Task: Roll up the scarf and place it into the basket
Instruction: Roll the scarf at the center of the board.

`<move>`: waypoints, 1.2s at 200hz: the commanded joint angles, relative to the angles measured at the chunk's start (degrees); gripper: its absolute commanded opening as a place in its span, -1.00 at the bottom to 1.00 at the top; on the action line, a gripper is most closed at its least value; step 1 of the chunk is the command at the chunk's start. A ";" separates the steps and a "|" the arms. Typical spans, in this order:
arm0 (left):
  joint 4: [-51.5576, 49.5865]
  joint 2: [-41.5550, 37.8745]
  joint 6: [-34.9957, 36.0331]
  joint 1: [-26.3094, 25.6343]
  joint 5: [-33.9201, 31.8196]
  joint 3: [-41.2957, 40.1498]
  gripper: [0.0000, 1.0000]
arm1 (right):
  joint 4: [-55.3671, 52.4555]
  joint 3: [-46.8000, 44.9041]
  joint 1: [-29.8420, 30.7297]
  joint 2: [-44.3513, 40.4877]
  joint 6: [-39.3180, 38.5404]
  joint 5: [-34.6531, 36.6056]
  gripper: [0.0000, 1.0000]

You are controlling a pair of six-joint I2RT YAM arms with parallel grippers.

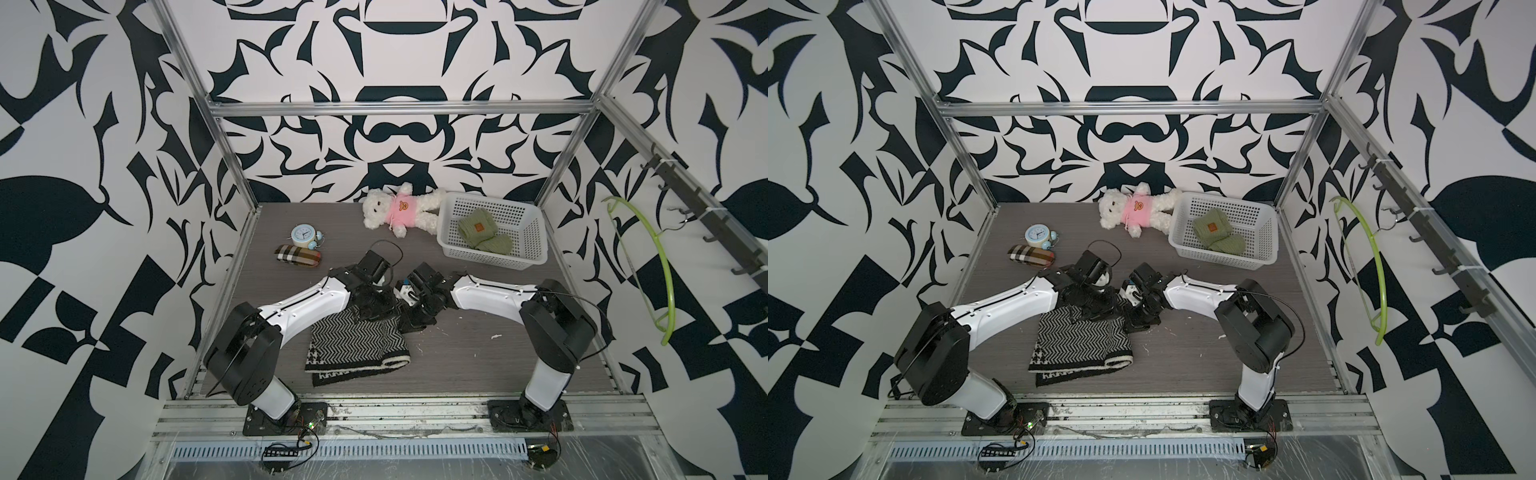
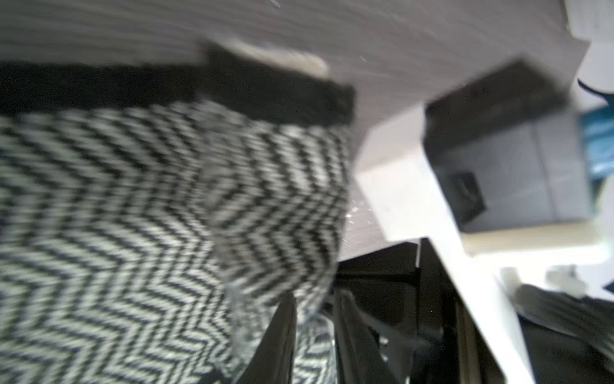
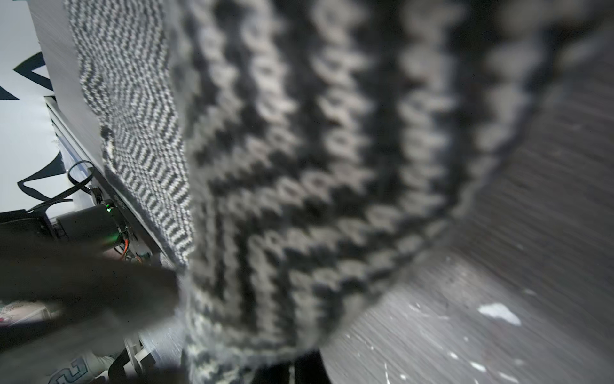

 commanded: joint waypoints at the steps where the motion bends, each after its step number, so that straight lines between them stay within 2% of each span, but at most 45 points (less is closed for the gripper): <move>1: 1.64 2.22 -1.04 -1.49 2.18 1.11 -0.49 | -3.05 2.10 0.22 -2.56 -1.11 1.94 -1.00; 47: 1.55 2.46 -1.57 -1.79 0.96 -0.69 -0.54 | -3.28 1.58 0.24 -3.47 -1.00 2.41 -1.00; 79: 1.28 2.31 -1.33 -1.71 0.13 -2.45 -0.82 | -3.70 2.07 0.22 -3.89 -1.05 2.40 -1.00; 99: 1.35 2.05 -1.49 -1.63 -0.67 -3.90 -0.89 | -4.28 2.94 0.47 -3.95 -1.25 2.52 -1.00; 140: 1.46 0.24 -1.70 -0.56 -1.84 -7.67 -0.94 | -6.62 5.71 2.08 -3.80 -1.11 4.20 -1.00; 216: 2.12 -5.14 -0.73 4.92 -3.27 -17.46 -0.94 | -8.32 10.61 5.74 -1.28 0.70 5.79 -1.00; 233: 2.64 -4.70 -0.34 5.60 -3.26 -18.98 -0.94 | -8.03 10.59 5.83 -1.66 1.41 6.59 -0.56; 240: 2.88 -4.45 -0.21 5.88 -3.11 -19.53 -0.94 | -8.02 10.33 5.82 -2.01 1.80 7.60 -0.44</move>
